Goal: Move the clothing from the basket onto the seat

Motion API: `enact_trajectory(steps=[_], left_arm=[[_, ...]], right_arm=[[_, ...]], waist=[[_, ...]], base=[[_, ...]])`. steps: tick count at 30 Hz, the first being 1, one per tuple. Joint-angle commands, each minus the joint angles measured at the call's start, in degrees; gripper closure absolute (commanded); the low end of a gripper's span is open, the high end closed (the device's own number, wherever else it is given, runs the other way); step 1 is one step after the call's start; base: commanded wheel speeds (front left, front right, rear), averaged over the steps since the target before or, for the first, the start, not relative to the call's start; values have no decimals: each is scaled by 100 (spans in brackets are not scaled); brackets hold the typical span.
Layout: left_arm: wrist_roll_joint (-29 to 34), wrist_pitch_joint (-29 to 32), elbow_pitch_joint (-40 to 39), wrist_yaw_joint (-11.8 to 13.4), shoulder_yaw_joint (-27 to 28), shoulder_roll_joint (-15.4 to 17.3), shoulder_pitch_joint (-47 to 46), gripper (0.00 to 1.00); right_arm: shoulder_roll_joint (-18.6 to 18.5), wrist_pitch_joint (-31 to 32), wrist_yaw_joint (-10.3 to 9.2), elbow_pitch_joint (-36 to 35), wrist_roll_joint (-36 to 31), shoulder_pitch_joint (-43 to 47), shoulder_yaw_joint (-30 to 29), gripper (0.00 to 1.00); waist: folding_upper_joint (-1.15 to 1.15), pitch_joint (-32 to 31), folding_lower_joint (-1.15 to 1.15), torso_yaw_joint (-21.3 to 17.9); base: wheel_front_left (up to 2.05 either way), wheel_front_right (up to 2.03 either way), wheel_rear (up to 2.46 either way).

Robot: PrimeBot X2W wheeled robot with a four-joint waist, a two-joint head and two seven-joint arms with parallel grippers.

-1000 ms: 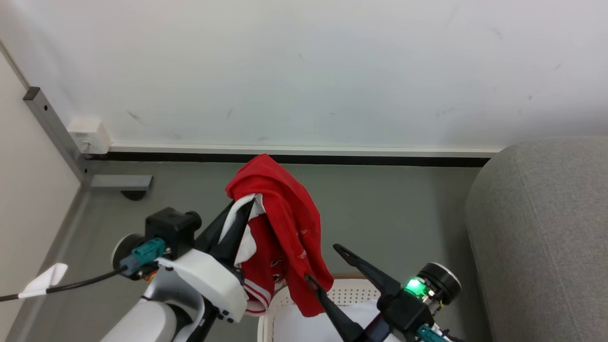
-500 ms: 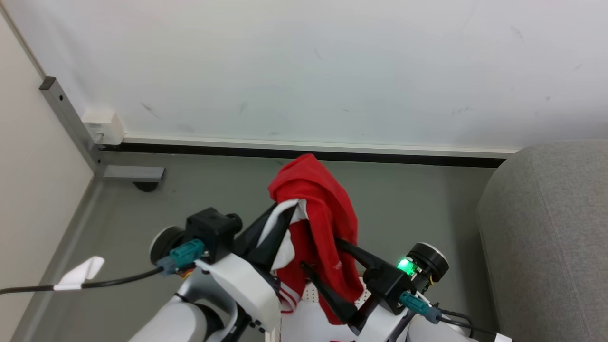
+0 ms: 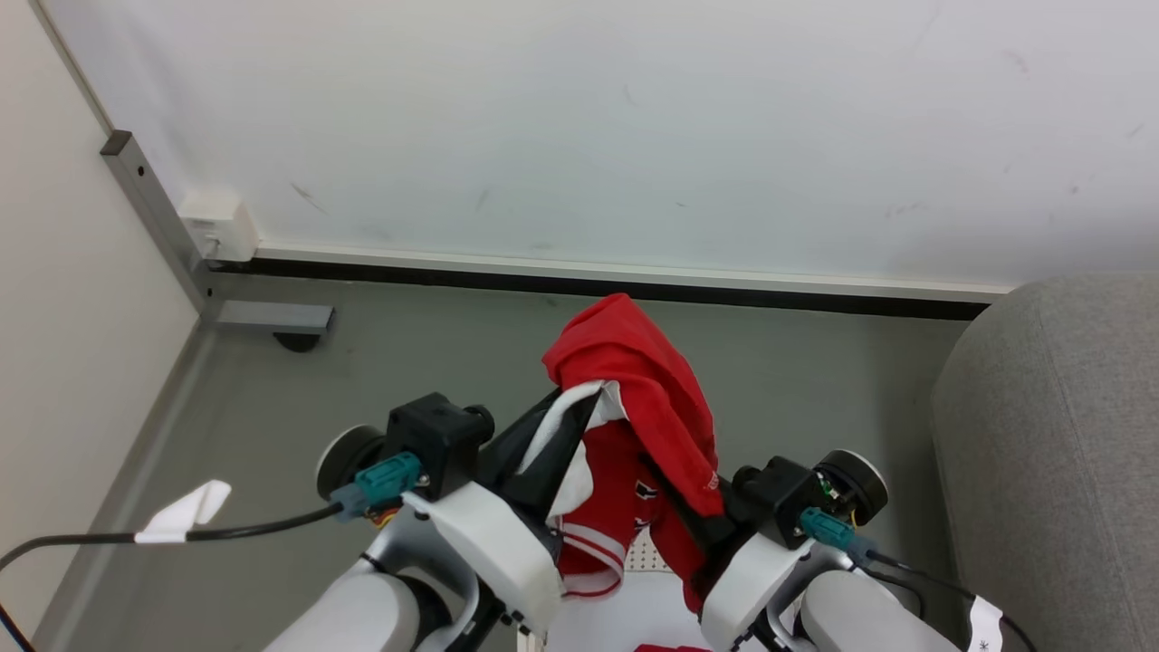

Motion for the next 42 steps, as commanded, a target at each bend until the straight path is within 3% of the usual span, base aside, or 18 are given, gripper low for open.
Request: enact_trajectory(steps=[1, 3, 5, 15, 33, 42], left_arm=[[54, -51, 43, 37, 42, 40, -40, 73], [69, -93, 87, 47, 51, 66, -9, 53], [82, -135, 138, 58, 59, 102, 28, 0], [196, -350, 290, 29, -72, 97, 144, 0], [326, -790, 479, -136, -423, -136, 91, 0], [406, -797, 308, -142, -450, -70, -29, 0]], right_arm=[[-20, 3, -12, -30, 163, -57, -72, 100], [-22, 3, -12, -67, 307, -44, -181, 100], [-18, 3, -12, -134, 449, -31, -300, 100], [-20, 1, -12, -433, 709, -93, -1156, 100], [-15, 2, -12, -1183, -196, 386, -2958, 100], [-15, 231, -12, -1597, -403, 535, -3396, 100]], waist=[[0, 26, 0, -6], [0, 47, 0, -26], [0, 67, 0, -65], [0, 191, 0, -473], [0, 453, 0, -1797], [0, 758, 0, -2072]], base=[[0, 0, 0], [0, 0, 0], [0, 0, 0], [0, 0, 0], [0, 0, 0], [0, 0, 0]])
